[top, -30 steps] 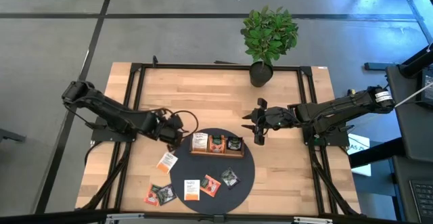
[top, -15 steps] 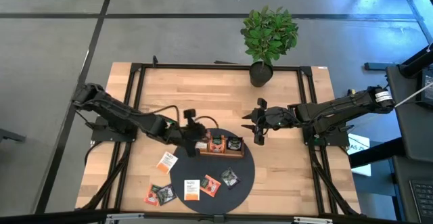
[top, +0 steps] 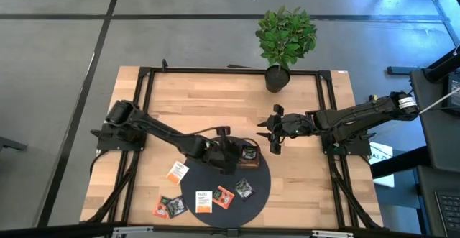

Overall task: Pick & Place Tea
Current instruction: Put the orange black tea bag into the middle section of the wooden organizer, then put the black white tea bag into the right section of the wooden organizer

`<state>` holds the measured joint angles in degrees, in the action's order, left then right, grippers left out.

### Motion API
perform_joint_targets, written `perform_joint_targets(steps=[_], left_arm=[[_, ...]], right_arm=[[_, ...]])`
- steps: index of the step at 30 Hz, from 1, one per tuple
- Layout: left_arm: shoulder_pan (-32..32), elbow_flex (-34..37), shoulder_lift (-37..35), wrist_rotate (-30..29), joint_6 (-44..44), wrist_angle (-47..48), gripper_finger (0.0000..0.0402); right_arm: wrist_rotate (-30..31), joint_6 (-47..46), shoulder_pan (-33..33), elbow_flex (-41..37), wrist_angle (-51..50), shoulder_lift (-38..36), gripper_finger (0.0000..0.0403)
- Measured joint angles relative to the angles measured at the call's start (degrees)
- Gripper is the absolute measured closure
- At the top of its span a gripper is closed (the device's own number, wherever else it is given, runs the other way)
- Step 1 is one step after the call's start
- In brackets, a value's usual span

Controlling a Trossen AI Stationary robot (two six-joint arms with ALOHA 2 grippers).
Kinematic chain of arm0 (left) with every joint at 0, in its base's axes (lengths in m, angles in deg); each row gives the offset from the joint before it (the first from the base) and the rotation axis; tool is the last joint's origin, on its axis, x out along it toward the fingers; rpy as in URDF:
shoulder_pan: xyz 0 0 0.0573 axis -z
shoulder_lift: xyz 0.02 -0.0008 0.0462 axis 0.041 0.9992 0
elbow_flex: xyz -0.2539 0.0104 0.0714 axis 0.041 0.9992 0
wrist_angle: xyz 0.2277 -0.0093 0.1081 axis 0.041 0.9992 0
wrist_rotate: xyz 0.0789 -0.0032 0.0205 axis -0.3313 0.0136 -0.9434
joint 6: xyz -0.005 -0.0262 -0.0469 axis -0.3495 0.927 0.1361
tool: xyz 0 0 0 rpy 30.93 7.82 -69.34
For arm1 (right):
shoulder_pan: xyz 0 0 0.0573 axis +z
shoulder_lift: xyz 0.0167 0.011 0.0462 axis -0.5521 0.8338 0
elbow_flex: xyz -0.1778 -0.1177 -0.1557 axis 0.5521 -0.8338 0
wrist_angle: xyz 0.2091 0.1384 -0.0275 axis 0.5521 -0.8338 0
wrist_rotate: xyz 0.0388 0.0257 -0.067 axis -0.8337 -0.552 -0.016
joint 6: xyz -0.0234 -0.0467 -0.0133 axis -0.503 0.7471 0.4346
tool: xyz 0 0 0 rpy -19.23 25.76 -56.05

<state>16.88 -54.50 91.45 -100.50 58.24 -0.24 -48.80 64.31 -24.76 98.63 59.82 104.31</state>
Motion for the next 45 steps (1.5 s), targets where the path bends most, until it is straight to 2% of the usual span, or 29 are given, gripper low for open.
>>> perform_joint_targets(steps=[7,13,24,29,35,40,45], left_arm=[[0.3,-1.3,3.4,-0.2,1.3,2.2,0.0399],[0.3,-1.3,3.6,0.0,7.7,5.2,0.0398],[0.2,-1.3,3.6,2.8,7.3,5.0,0.0391],[0.2,-1.3,3.6,2.8,9.7,5.0,0.0366],[0.2,-2.0,3.4,2.8,6.1,5.8,0.0323],[0.2,-5.5,3.3,2.6,6.3,13.1,0.0308],[-0.1,-5.4,1.1,-0.8,7.9,18.3,0.0306]], right_arm=[[0.0,0.0,0.0,0.0,0.0,0.0,0.0252],[0.0,0.0,0.0,-2.6,1.1,0.0,0.0252],[0.0,-0.2,0.0,-5.6,3.2,0.0,0.0252],[0.0,-0.2,0.0,-5.6,5.6,0.0,0.0252],[0.0,-0.1,0.0,-5.6,5.7,0.0,0.0252],[0.0,-0.1,0.0,-5.6,5.6,0.0,0.0252],[0.0,-2.5,0.0,-5.6,5.6,0.0,0.0252]])
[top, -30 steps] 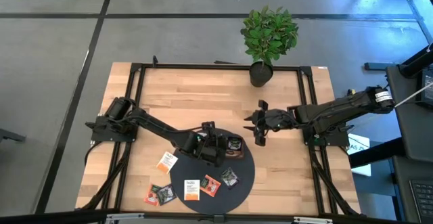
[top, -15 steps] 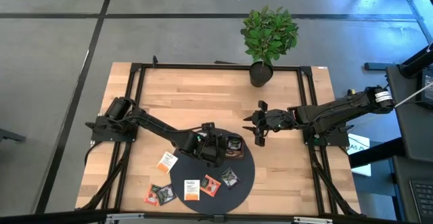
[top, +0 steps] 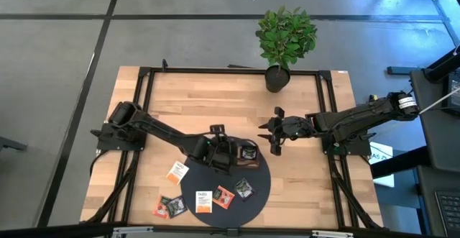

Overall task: Pick & Place Tea
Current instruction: Put the black white tea bag into the right section of the wooden organizer

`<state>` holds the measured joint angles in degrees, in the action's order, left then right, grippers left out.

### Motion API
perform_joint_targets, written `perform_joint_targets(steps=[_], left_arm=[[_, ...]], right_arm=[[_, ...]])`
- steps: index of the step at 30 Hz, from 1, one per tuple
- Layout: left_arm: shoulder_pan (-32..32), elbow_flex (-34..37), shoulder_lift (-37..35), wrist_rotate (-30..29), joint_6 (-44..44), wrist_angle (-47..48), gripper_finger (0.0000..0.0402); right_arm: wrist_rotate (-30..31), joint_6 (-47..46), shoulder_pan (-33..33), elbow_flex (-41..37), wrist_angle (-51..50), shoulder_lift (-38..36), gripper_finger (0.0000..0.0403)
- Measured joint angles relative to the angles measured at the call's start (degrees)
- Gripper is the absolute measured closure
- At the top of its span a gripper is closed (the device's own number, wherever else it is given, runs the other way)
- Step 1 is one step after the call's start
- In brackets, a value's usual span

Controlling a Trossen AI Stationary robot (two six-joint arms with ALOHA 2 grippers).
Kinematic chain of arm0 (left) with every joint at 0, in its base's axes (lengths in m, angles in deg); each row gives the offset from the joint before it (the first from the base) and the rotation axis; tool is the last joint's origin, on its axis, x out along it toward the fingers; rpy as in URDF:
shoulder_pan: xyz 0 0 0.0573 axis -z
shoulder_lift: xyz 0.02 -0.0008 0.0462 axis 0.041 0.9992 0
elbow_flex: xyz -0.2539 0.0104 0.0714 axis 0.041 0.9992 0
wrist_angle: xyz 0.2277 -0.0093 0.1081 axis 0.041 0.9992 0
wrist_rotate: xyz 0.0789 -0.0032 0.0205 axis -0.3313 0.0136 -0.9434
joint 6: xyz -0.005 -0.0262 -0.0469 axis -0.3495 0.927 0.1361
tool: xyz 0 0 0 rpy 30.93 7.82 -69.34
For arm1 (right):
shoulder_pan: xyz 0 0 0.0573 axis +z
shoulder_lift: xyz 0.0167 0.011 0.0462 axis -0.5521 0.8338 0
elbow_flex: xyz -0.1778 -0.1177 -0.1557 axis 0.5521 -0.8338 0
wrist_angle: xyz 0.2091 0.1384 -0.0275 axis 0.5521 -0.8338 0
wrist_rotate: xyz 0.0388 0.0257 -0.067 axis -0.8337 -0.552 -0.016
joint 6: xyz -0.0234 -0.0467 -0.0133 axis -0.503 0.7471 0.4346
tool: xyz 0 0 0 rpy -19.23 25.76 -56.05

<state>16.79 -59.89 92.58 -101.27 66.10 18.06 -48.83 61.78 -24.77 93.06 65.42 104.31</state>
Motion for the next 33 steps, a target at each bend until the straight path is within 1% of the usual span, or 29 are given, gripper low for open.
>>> perform_joint_targets(steps=[4,8,10,13,18,20,22,28,33], left_arm=[[-0.7,3.9,-3.1,-0.3,0.5,-2.5,0.0306],[-1.7,10.4,-6.4,3.8,1.0,-9.5,0.0306],[-1.8,14.1,-8.8,4.5,3.2,-12.1,0.0306],[-1.7,19.6,-12.8,2.2,7.2,-16.5,0.0306],[-1.2,26.9,-18.1,-4.0,12.6,-21.6,0.0306],[-1.1,28.3,-18.9,-5.3,14.2,-21.9,0.0306],[-1.1,28.8,-19.1,-5.2,14.4,-21.5,0.0306],[-1.3,28.8,-19.2,-0.7,14.4,-21.6,0.0306],[-0.9,28.8,-19.2,-0.5,14.4,-21.9,0.0306]], right_arm=[[0.0,-2.5,0.0,0.0,-0.3,0.0,0.0252],[0.0,-1.9,0.1,0.0,0.1,0.0,0.0252],[0.0,-0.9,0.1,0.0,1.0,0.0,0.0252],[0.0,-0.8,0.1,0.0,2.2,0.0,0.0252],[0.0,-0.8,0.1,0.0,2.7,0.0,0.0252],[0.0,-0.8,0.1,0.0,2.4,0.0,0.0252],[0.0,-1.3,0.1,0.0,2.1,0.0,0.0252],[-0.4,-2.1,0.1,0.0,2.0,0.0,0.0252],[-0.4,-2.0,0.1,0.0,1.8,0.0,0.0252]])
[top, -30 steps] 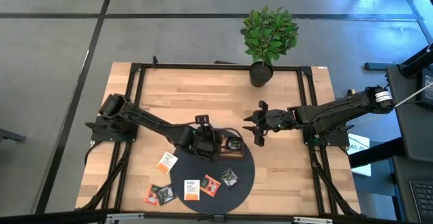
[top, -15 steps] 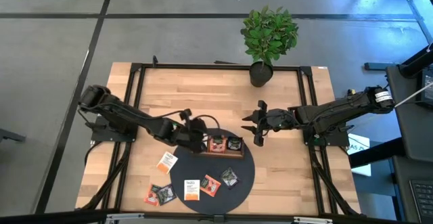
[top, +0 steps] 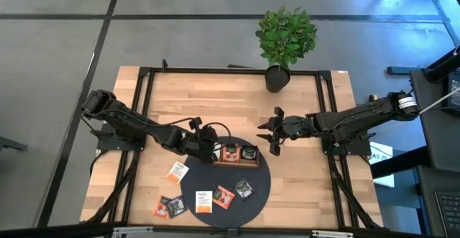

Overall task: Pick & Place Tea
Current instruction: Put the black white tea bag into the right section of the wooden organizer

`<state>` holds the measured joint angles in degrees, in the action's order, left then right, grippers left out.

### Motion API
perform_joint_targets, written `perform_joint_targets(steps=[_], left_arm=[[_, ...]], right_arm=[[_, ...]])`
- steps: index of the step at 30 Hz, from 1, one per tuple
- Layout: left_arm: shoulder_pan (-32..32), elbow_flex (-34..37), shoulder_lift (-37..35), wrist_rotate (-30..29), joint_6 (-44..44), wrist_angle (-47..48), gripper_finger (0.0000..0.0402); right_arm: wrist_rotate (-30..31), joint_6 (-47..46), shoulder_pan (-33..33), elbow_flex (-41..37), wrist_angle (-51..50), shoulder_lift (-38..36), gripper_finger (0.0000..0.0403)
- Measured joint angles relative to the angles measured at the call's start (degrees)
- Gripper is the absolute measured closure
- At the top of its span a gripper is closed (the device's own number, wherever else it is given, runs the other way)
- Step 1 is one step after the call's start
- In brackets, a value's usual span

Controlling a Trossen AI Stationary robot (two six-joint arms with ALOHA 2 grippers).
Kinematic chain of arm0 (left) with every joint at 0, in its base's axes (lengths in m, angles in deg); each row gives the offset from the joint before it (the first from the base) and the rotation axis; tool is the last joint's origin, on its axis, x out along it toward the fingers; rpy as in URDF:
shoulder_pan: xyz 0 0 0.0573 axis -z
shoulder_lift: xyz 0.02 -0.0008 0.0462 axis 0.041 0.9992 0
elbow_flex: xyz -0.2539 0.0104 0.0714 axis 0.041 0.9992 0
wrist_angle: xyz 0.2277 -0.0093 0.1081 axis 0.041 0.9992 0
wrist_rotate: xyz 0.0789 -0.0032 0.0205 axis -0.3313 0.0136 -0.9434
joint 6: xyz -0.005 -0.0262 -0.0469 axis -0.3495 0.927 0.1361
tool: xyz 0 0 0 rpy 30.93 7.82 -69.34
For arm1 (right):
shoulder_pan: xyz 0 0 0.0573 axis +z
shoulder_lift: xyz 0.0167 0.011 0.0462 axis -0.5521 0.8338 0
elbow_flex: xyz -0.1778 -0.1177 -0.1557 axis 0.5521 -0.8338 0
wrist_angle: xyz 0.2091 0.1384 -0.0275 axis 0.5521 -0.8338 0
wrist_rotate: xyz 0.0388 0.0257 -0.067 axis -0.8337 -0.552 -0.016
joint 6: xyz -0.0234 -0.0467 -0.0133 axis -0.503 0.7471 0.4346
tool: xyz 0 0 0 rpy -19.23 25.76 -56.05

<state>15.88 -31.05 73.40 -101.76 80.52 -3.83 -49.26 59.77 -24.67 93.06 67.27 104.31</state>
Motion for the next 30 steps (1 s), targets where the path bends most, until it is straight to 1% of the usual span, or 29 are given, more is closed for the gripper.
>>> perform_joint_targets(steps=[8,10,11,13,15,17,20,24,27,30], left_arm=[[0.1,0.0,0.0,0.0,0.0,0.0,0.0306],[0.1,0.0,0.0,0.0,0.0,0.0,0.0306],[0.1,0.0,0.0,0.0,0.0,0.0,0.0306],[0.1,0.0,0.0,0.0,-0.8,0.0,0.0306],[0.1,0.0,0.0,0.0,-1.4,0.0,0.0306],[0.2,0.0,0.0,0.0,-1.5,0.0,0.0306],[0.2,0.0,0.0,0.3,-1.5,0.0,0.0306],[0.2,0.0,0.0,3.5,-1.5,0.0,0.0306],[0.2,0.0,0.0,7.3,-1.5,0.0,0.0306],[0.2,0.0,0.0,9.5,-2.0,0.0,0.0306]], right_arm=[[0.0,-0.4,0.0,0.0,0.4,0.0,0.0252],[-1.2,-0.5,0.0,0.0,1.7,0.0,0.0252],[-3.7,1.0,0.2,0.0,2.2,0.0,0.0252],[-11.3,6.1,1.2,0.0,4.0,0.0,0.0252],[-18.3,9.0,2.6,0.7,5.8,0.0,0.0252],[-20.5,9.9,4.0,2.6,5.6,0.0,0.0252],[-19.2,12.3,7.3,6.4,0.6,0.1,0.0252],[-12.4,13.4,11.9,13.5,-6.7,2.4,0.0252],[-8.3,14.8,13.9,17.1,-9.0,6.6,0.0252],[-8.1,15.1,15.2,19.0,-8.6,12.0,0.0252]])
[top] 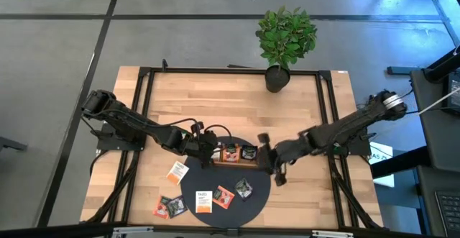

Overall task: Pick & Place Tea
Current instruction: Put the black white tea bag into the right section of the wooden organizer

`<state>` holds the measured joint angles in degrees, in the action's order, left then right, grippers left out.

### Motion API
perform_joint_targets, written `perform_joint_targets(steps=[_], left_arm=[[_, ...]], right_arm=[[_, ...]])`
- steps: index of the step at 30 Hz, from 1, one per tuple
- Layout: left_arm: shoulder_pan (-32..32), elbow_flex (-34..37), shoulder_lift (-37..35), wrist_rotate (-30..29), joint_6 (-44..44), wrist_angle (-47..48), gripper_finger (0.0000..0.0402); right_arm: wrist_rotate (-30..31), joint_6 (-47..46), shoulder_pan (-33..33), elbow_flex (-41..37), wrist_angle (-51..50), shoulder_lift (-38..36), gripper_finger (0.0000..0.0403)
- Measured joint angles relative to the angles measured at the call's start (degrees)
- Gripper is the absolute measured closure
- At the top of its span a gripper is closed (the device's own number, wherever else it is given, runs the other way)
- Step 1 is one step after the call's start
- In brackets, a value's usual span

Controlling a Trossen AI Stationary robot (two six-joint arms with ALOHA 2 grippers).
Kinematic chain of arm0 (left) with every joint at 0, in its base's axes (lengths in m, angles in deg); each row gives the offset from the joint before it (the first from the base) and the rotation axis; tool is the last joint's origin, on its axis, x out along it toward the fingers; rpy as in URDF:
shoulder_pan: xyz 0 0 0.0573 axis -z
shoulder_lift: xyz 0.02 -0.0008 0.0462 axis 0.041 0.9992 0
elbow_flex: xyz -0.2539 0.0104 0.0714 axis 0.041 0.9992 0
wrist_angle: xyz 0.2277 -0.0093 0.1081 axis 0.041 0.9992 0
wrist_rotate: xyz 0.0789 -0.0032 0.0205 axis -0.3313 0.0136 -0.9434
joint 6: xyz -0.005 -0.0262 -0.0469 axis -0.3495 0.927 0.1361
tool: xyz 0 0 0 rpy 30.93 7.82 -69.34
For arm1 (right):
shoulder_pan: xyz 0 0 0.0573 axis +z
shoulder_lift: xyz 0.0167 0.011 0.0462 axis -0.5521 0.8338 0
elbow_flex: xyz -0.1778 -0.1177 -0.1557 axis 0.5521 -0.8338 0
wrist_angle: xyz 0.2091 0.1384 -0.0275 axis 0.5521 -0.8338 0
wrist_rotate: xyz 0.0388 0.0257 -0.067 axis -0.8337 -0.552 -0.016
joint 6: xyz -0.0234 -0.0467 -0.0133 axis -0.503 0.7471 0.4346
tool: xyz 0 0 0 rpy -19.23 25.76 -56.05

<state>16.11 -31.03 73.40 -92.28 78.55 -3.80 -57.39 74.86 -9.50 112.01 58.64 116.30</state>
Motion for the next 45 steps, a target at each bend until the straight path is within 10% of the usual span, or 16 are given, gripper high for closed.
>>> perform_joint_targets(steps=[14,31,45], left_arm=[[0.1,0.0,0.0,8.7,-6.7,-0.1,0.0306],[0.2,0.0,0.0,8.6,-6.6,-0.2,0.0306],[0.2,0.0,0.0,8.6,-6.6,-0.4,0.0306]], right_arm=[[-4.4,1.4,0.6,0.9,12.9,20.8,0.0252],[-5.5,0.1,0.5,12.7,0.0,34.0,0.0253],[-5.6,-3.3,0.4,13.6,-4.9,34.9,0.0343]])
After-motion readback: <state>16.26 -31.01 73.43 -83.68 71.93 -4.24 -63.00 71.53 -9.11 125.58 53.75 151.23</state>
